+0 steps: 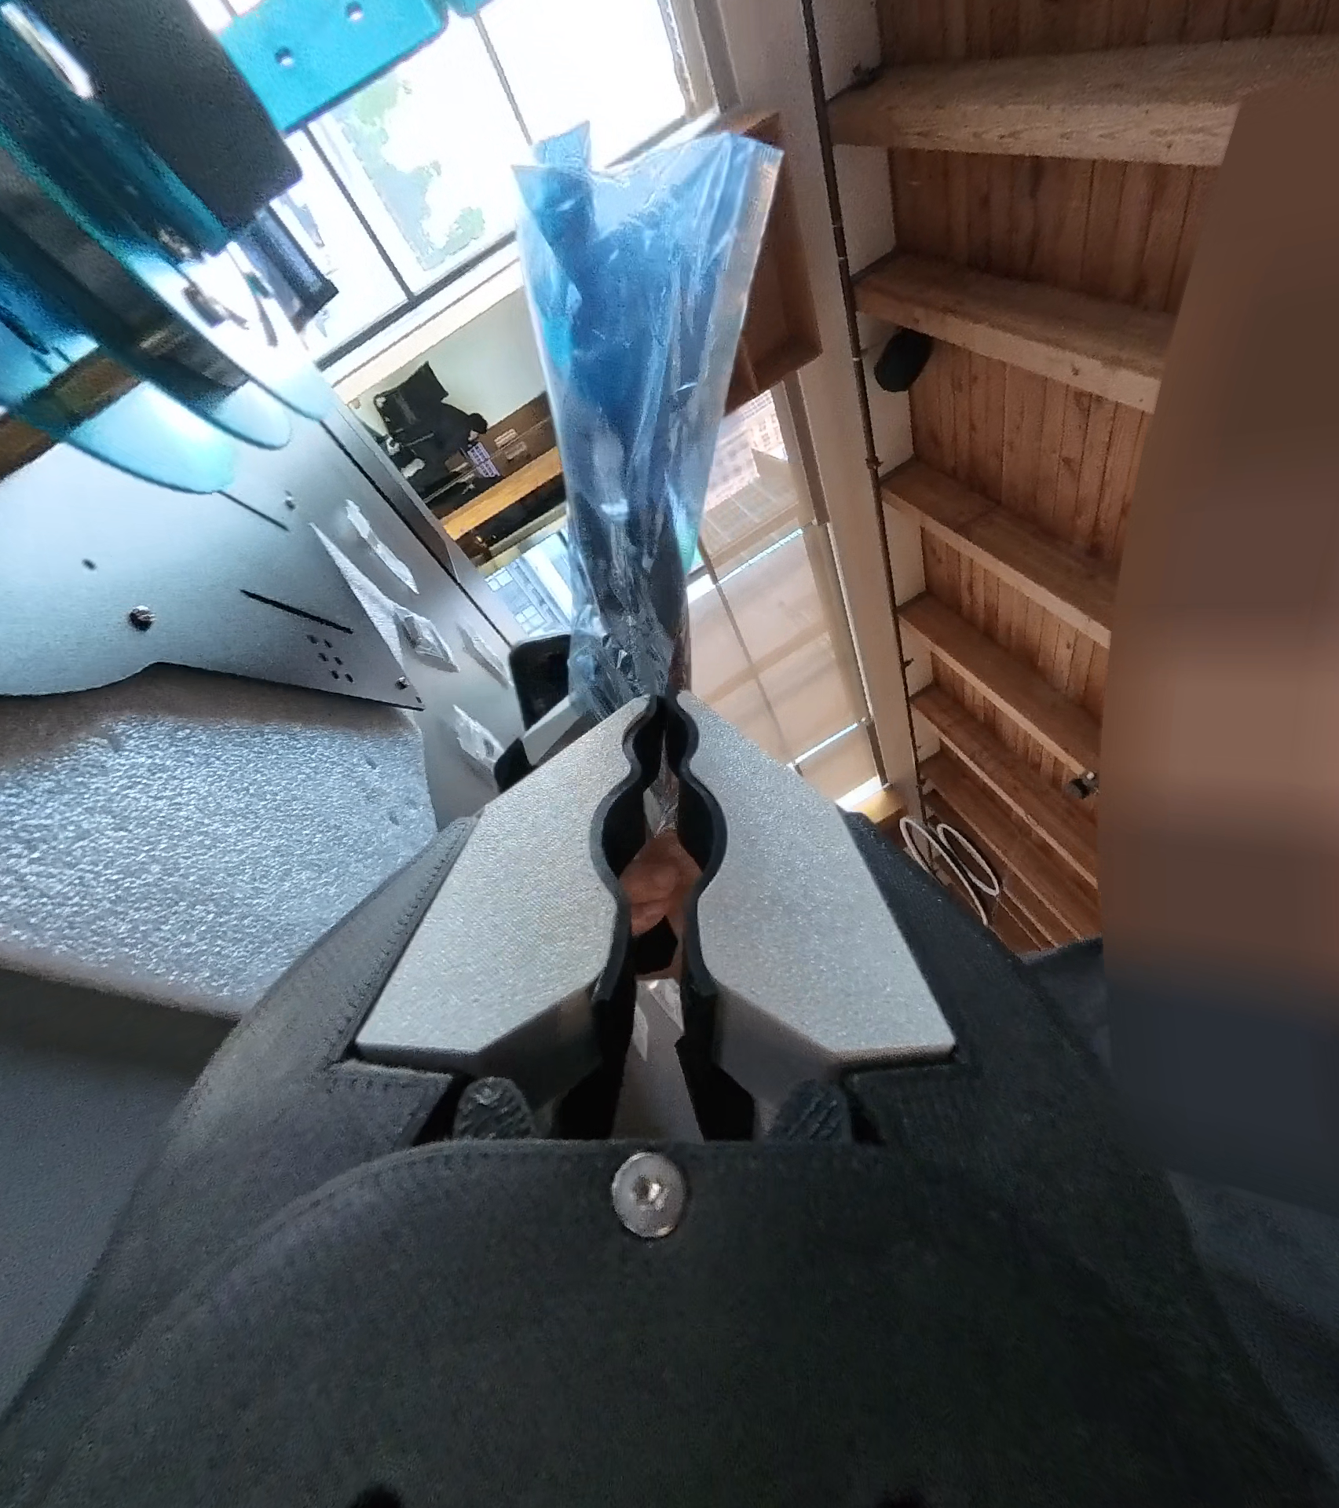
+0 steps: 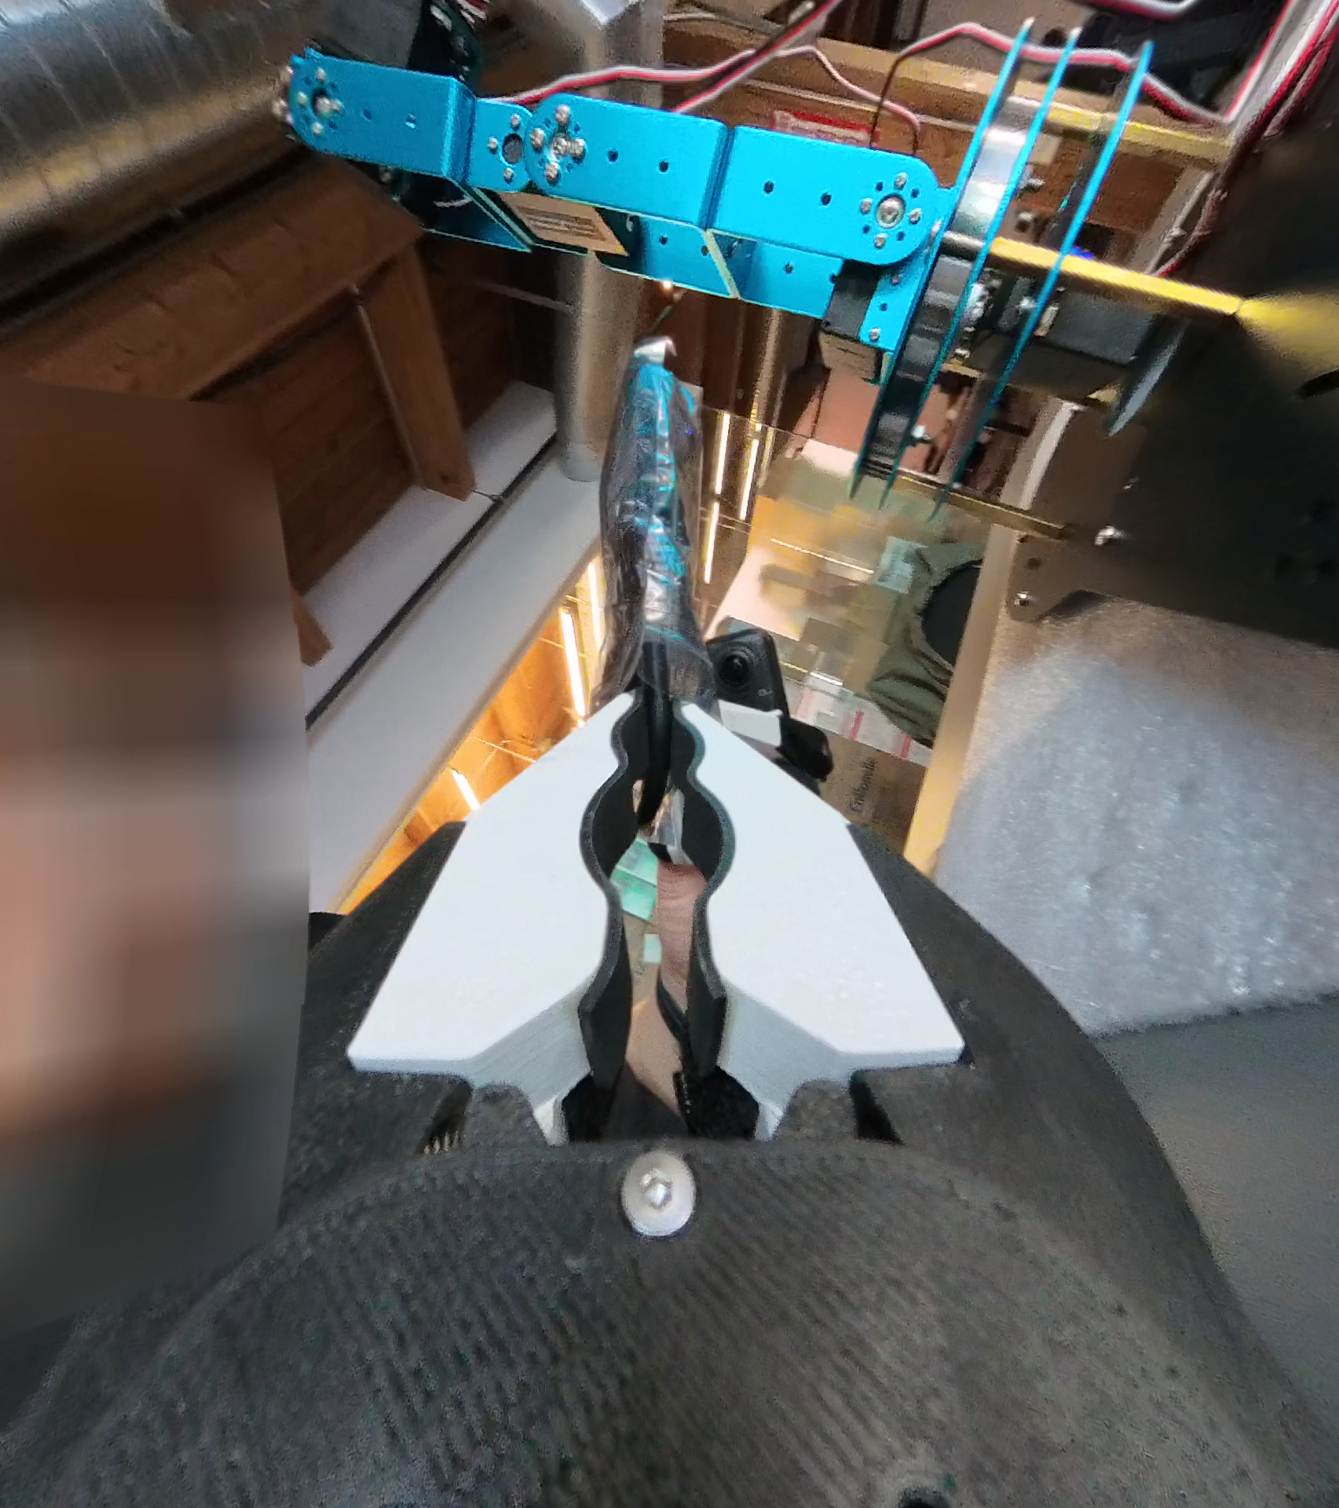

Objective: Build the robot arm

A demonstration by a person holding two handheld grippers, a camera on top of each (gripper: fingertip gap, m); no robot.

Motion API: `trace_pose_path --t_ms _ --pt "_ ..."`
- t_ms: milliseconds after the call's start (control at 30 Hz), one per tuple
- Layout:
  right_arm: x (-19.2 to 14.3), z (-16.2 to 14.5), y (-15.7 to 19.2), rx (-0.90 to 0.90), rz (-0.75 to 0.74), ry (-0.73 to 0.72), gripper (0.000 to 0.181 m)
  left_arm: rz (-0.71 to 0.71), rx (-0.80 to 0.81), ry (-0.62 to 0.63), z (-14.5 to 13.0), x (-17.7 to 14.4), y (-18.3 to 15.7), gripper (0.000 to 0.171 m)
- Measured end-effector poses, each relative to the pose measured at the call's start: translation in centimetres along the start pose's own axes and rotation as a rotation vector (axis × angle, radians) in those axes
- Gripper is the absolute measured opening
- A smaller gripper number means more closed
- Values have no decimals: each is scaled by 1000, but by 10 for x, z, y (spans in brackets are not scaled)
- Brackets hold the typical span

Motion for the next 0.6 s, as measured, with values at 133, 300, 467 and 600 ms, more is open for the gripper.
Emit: trace_pose_path --t_ms 133,300,467,600 --pt "2 2 9 -22 43 -19 2 -22 28 37 2 4 -10 0" --pt "3 4 14 4 74 -29 2 -25 43 82 1 6 -15 0" --pt "0 4 13 -33 16 -19 2 10 79 91 2 6 -12 0" --pt "-2 4 10 -63 -28 7 2 26 69 77 2 6 -8 0"
Point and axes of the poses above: each gripper's, where its closed fingertips meet, x out along the fingers, z out of its top, y = z × x across the jaws, the point moved 2 cm from there along -x, back along the fingers, and after that the axes turned 1 degree about -z, right-handed, at the moved point
